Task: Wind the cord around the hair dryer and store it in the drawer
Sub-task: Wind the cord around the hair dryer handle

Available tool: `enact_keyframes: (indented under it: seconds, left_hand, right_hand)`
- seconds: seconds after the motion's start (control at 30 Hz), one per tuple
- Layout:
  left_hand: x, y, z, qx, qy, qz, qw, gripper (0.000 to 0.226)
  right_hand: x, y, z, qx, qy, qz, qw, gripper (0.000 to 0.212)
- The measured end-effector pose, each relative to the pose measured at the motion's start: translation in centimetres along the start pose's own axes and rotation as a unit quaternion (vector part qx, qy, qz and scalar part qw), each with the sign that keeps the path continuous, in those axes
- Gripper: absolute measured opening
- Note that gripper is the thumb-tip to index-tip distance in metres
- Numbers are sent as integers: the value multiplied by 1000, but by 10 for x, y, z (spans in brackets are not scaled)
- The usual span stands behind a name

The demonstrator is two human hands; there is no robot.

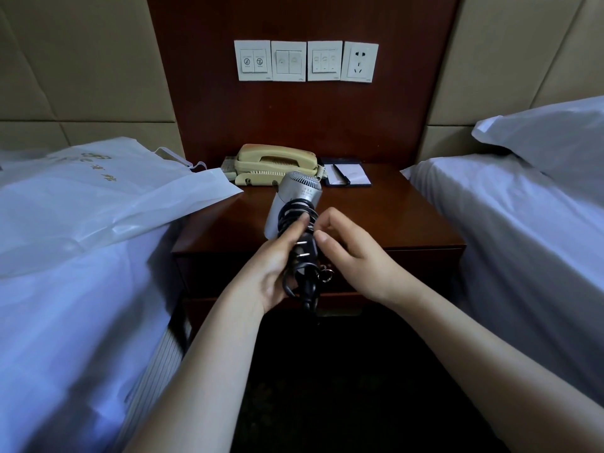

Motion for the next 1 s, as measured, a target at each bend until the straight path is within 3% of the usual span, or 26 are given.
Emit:
enact_keyframes:
  seconds: [0.4,0.57,0.87,1.0]
  left_hand:
    - [0,0,-1,26,-25,4,999,35]
    - [-3,-5,4,75,-16,11,997,36]
    - [-3,-11,12,175,29,39,983,33]
    - [-4,-11,11,194,31,0,981,40]
  right_hand:
    - [-2,-2,-2,-27,-42,-21,999,15]
    - [-9,7,-8,-46,-35,-86,995,38]
    - [-15,14,-8,9,-17,-165,986,17]
    - [-14,18,-9,70,-20,-113,991,9]
Point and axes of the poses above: each hand's wrist, its own z-axis towards the middle knuckle, its own y-axis out of the palm, x = y × z, the point moved 2 cm from there along z, towards the middle knuckle, and after that the axes turned 9 degrees about y, right-handed, at the moved point
